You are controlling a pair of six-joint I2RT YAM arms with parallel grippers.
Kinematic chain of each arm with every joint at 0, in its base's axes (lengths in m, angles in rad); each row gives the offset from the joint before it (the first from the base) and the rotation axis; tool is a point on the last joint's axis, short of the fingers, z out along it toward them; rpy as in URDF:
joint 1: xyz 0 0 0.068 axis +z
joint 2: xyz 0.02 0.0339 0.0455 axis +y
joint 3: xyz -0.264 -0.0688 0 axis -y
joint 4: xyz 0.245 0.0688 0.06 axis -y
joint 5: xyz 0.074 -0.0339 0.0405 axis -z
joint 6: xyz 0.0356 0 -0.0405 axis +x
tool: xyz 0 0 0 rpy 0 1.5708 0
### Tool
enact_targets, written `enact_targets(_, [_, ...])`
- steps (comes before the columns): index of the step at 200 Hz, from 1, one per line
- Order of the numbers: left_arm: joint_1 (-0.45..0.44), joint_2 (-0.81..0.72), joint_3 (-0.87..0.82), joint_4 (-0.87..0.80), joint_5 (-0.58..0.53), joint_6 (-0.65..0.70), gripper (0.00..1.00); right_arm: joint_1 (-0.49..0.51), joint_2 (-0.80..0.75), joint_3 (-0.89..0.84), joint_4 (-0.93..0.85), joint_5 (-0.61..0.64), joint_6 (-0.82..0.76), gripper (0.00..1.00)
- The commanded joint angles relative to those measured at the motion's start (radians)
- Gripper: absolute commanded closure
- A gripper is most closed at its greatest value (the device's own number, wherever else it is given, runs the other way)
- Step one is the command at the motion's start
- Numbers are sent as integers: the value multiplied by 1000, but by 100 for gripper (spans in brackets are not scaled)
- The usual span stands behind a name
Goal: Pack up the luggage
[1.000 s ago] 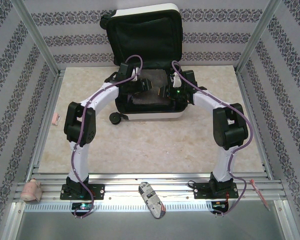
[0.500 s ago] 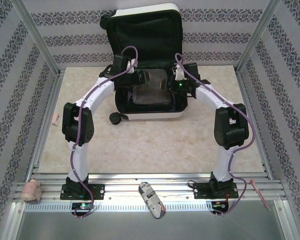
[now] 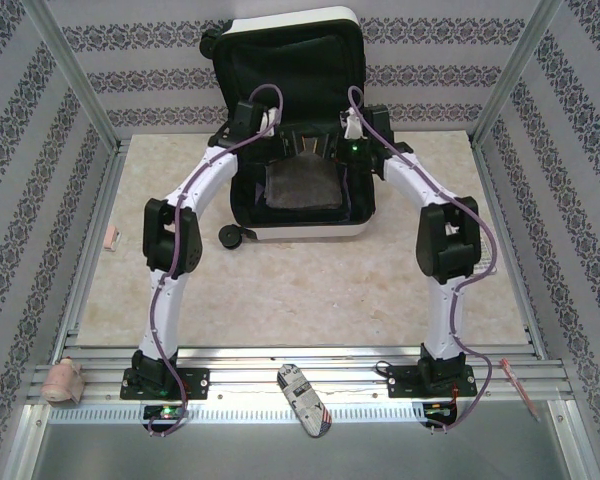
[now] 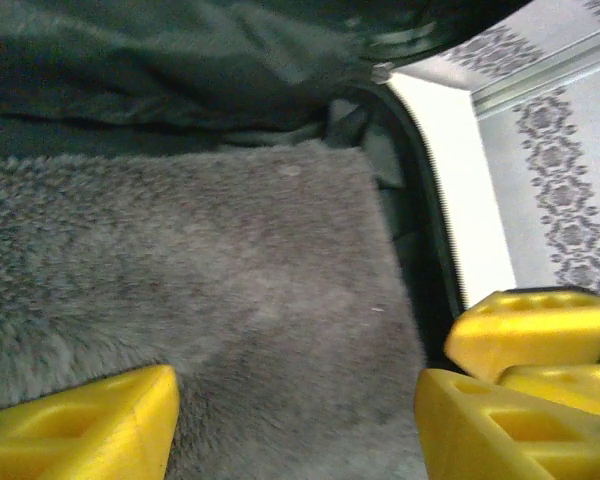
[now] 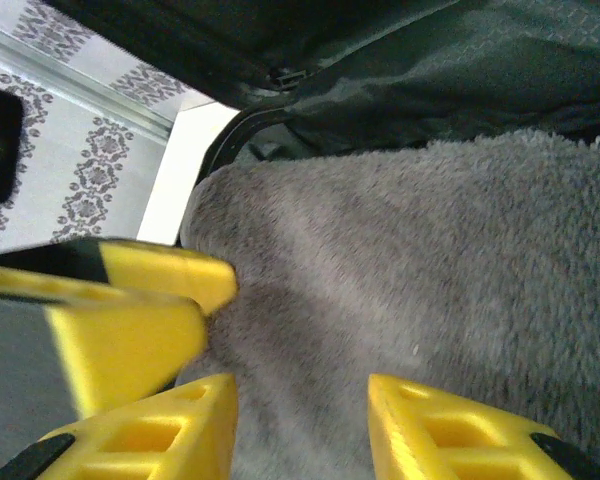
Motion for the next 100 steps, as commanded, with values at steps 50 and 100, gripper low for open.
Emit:
enact_targets(50, [43, 51, -83, 49, -17, 17, 37, -32, 163, 78, 4, -31, 36, 61])
enact_targets(100, [52, -4, -99, 74, 8, 4, 37, -64, 126, 111, -44, -73, -9, 61])
